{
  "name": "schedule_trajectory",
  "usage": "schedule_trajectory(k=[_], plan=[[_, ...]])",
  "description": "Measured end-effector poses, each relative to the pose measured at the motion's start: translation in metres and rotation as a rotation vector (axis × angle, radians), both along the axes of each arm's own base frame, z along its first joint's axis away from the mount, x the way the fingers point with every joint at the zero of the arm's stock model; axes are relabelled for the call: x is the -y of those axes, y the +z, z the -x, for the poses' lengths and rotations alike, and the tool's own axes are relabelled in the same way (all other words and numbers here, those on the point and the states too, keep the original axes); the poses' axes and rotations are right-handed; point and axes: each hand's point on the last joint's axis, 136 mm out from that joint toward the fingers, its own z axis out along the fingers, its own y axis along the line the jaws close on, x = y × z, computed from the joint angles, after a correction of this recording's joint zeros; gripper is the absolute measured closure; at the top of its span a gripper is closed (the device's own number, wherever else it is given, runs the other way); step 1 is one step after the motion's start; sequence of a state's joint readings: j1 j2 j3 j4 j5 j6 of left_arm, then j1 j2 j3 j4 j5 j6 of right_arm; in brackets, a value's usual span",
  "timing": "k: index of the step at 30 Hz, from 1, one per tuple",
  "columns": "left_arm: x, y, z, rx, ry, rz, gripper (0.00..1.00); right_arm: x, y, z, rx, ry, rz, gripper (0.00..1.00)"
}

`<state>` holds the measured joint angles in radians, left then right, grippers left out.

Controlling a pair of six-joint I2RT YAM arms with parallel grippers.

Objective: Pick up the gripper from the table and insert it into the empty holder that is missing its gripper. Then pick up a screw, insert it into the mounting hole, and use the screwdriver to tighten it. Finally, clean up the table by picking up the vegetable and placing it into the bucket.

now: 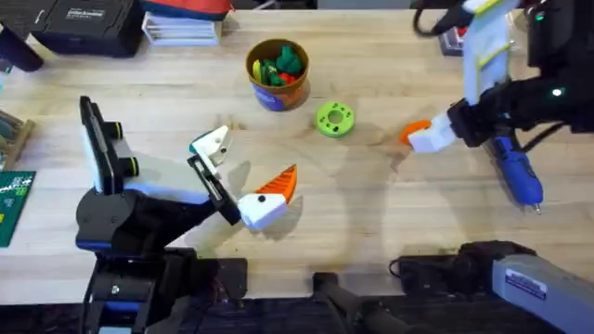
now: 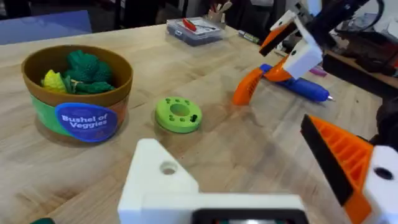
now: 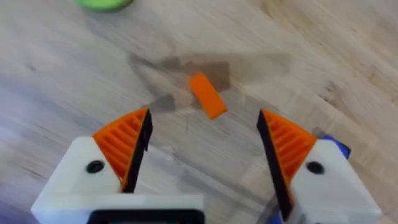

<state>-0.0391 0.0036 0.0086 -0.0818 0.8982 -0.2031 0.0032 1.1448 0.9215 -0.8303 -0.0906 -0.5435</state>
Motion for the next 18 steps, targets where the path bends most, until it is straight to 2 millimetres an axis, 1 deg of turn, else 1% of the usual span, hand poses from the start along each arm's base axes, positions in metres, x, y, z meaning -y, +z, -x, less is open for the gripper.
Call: schedule_trajectory(k=[4,8,11,14,15,18], plan=[[0.0,0.0,0.0,0.0,0.0,0.0,0.014,0.001,-0.015,-0.001,-0.05,0.082,0.04,0.023],[0.0,0.0,0.0,0.0,0.0,0.0,0.014,0.002,-0.03,-0.004,-0.096,0.118,0.061,0.072],[0.0,0.0,0.0,0.0,0.0,0.0,0.015,0.003,-0.038,-0.007,-0.117,0.129,0.067,0.133],[0.0,0.0,0.0,0.0,0.0,0.0,0.015,0.003,-0.045,-0.008,-0.137,0.135,0.067,0.162],[0.0,0.0,0.0,0.0,0.0,0.0,0.015,0.003,-0.049,-0.011,-0.141,0.141,0.069,0.208],[0.0,0.0,0.0,0.0,0.0,0.0,0.015,0.003,-0.051,-0.013,-0.143,0.144,0.071,0.263]])
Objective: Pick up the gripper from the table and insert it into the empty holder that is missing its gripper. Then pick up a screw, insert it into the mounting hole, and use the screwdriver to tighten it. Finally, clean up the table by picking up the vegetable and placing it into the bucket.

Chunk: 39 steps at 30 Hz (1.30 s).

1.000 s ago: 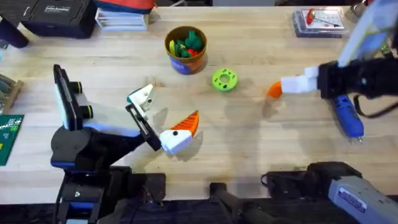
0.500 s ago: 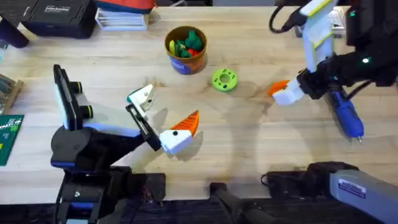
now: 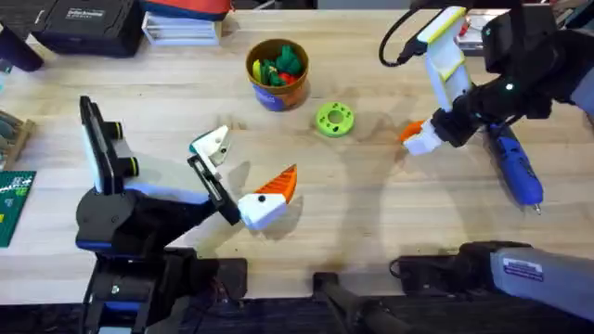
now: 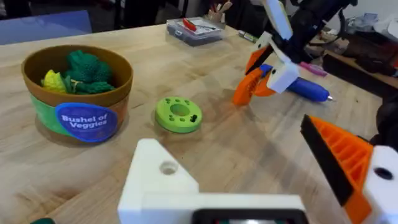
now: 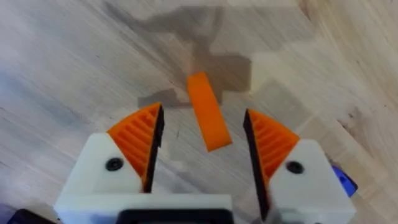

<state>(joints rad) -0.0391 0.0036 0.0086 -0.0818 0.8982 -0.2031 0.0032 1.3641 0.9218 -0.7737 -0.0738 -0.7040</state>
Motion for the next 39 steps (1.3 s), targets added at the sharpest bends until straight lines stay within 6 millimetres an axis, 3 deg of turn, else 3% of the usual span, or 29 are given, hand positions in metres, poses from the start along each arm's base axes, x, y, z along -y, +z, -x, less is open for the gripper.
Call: schedule_trajectory(k=[5,10,12,14,21,28,33,39], plan=[[0.0,0.0,0.0,0.0,0.0,0.0,0.015,0.0,0.001,-0.005,0.018,0.001,0.003,0.436],[0.0,0.0,0.0,0.0,0.0,0.0,0.015,0.0,0.001,-0.004,0.017,0.003,0.004,0.697],[0.0,0.0,0.0,0.0,0.0,0.0,0.015,0.0,0.001,-0.004,0.018,0.006,0.004,0.871],[0.0,0.0,0.0,0.0,0.0,0.0,0.015,0.0,0.001,-0.005,0.019,0.004,0.004,0.98],[0.0,0.0,0.0,0.0,0.0,0.0,0.015,0.0,0.012,-0.003,0.047,-0.04,-0.009,0.991],[0.0,0.0,0.0,0.0,0.0,0.0,0.015,-0.001,0.073,0.004,0.242,-0.186,-0.089,0.993],[0.0,0.0,0.0,0.0,0.0,0.0,0.016,-0.018,0.103,0.022,0.285,-0.32,-0.272,0.993],[0.0,0.0,0.0,0.0,0.0,0.0,0.015,-0.049,0.103,0.034,0.108,-0.521,-0.545,0.993]])
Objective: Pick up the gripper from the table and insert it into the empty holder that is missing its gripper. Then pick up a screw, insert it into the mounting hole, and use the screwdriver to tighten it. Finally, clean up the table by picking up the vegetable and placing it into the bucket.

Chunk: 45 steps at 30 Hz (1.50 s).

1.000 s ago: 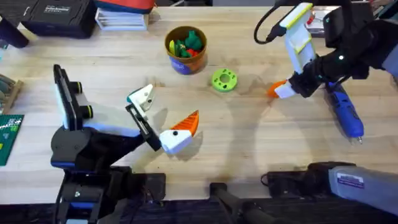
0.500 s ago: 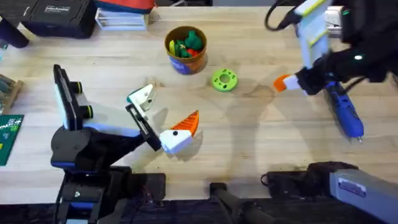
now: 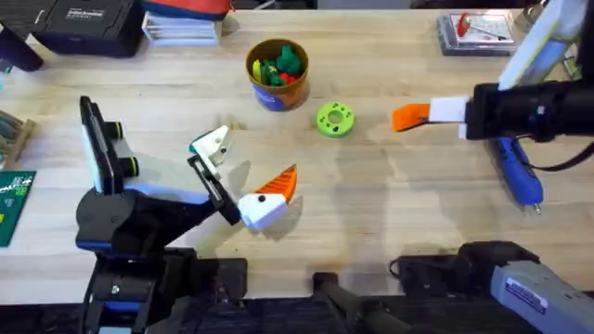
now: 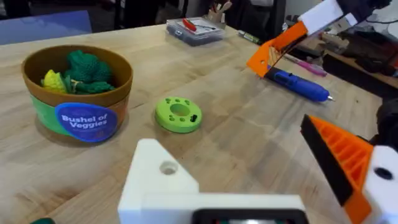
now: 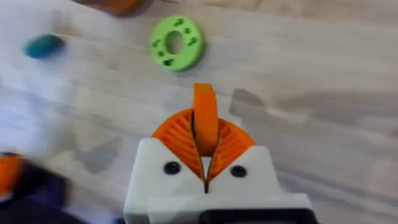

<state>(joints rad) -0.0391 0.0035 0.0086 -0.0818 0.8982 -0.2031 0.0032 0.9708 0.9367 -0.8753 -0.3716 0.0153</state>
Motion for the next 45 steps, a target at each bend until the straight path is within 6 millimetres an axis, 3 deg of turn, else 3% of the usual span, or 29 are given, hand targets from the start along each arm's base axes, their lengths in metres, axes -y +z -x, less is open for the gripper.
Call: schedule_trajectory(k=[7,16,24,30,40,45], plan=[[0.0,0.0,0.0,0.0,0.0,0.0,0.014,-0.036,-0.01,0.002,-0.228,-0.047,-0.284,0.993],[0.0,0.0,0.0,0.0,0.0,0.0,0.014,-0.098,-0.026,0.015,-0.47,0.102,-0.46,0.993],[0.0,0.0,0.0,0.0,0.0,0.0,0.014,-0.148,-0.024,0.0,-0.534,0.264,-0.66,0.993],[0.0,0.0,0.0,0.0,0.0,0.0,0.015,-0.166,-0.027,-0.01,-0.628,0.279,-0.781,0.993],[0.004,0.0,0.005,-0.004,-0.035,0.003,0.015,-0.199,-0.003,-0.016,-0.603,0.36,-0.853,0.993],[0.005,0.0,0.008,-0.006,-0.053,0.004,0.015,-0.208,-0.015,-0.009,-0.699,0.337,-0.853,0.993]])
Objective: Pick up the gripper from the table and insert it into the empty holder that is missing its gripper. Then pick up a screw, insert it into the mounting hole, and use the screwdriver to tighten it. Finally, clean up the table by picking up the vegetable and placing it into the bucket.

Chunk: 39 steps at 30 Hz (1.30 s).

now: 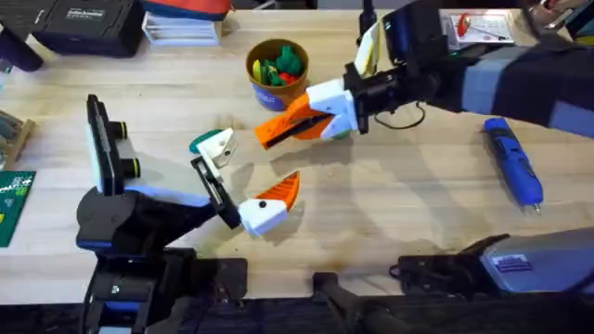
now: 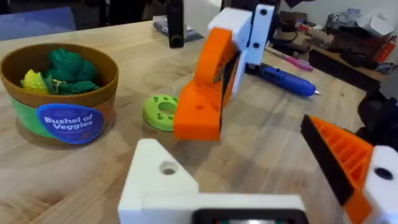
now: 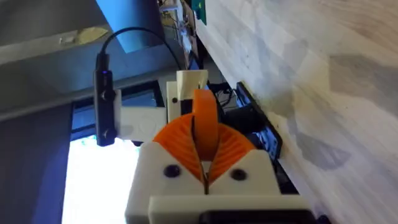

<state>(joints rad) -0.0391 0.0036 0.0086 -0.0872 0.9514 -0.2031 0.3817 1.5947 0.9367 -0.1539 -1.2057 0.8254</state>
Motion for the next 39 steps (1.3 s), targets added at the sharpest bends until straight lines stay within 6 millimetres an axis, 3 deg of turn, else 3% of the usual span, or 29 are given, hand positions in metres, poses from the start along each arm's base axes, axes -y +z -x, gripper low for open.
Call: schedule_trajectory(k=[4,15,23,27,39], plan=[[0.001,0.0,0.002,-0.002,-0.012,0.001,0.015,-0.009,-0.009,0.003,-0.033,0.024,0.003,0.993],[0.002,0.0,0.004,-0.003,-0.025,0.002,0.015,-0.027,0.001,0.003,0.023,0.062,-0.052,0.993],[-0.005,0.0,-0.005,-0.012,0.037,0.006,0.015,-0.044,-0.006,-0.002,0.015,0.076,-0.077,0.994],[-0.002,0.0,-0.001,-0.015,0.009,0.008,0.015,-0.052,-0.009,0.006,-0.017,0.102,-0.075,0.994],[-0.002,0.0,-0.001,-0.019,0.011,0.01,0.015,-0.056,-0.01,0.008,-0.031,0.097,-0.061,0.994]])
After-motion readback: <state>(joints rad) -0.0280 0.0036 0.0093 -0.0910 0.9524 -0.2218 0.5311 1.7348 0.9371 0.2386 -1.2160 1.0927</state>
